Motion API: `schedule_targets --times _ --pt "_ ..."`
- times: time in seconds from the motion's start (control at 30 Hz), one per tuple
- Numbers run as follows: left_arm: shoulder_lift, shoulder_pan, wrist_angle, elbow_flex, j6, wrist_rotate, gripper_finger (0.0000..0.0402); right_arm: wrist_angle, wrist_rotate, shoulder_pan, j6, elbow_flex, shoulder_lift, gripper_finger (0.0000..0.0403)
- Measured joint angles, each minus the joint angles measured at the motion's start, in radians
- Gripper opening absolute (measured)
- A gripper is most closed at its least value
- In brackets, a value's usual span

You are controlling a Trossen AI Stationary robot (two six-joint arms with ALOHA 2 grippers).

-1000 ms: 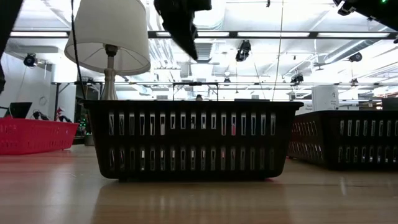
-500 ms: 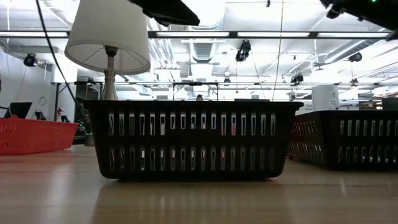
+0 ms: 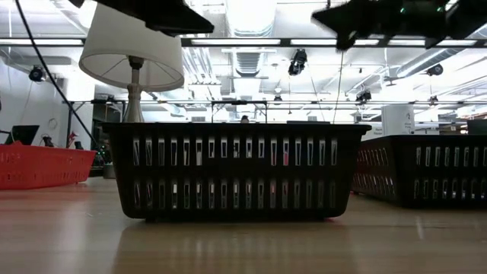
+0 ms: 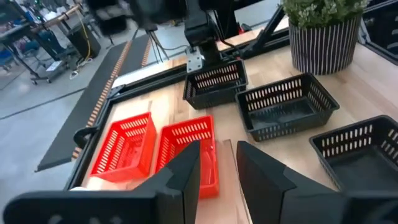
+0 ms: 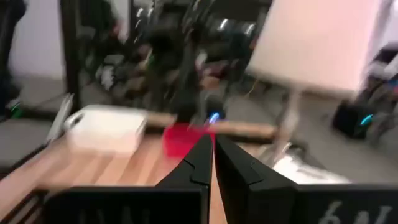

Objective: Stack baskets by color
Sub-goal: Stack the bottom right red bin on top of the top red bin

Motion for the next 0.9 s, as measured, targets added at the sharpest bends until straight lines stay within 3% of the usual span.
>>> schedule_targets --times 0.07,0.27,0.5,0.63,0.9 --pt "-0.028 0.000 -0.007 -0.009 0.007 0.000 0.0088 0.028 0.016 0.030 0.019 0.023 0.038 0.0009" --pt "-0.106 -0.005 -0.006 -0.039 0.051 0.007 0.0088 -0.001 0.210 0.145 0.131 0.058 0.141 0.0009" --pt "-0.161 -0.005 -0.012 -0.065 0.052 0.007 0.0088 -0.148 0.229 0.225 0.377 0.163 0.219 0.0009" --pt "-0.167 -0.005 -0.011 -0.069 0.053 0.007 0.0088 -0.316 0.233 0.263 0.488 0.260 0.269 0.0009" --pt "-0.196 -0.005 -0.100 -0.071 0.084 0.001 0.0088 -0.902 0.361 0.280 0.782 0.498 0.417 0.0009"
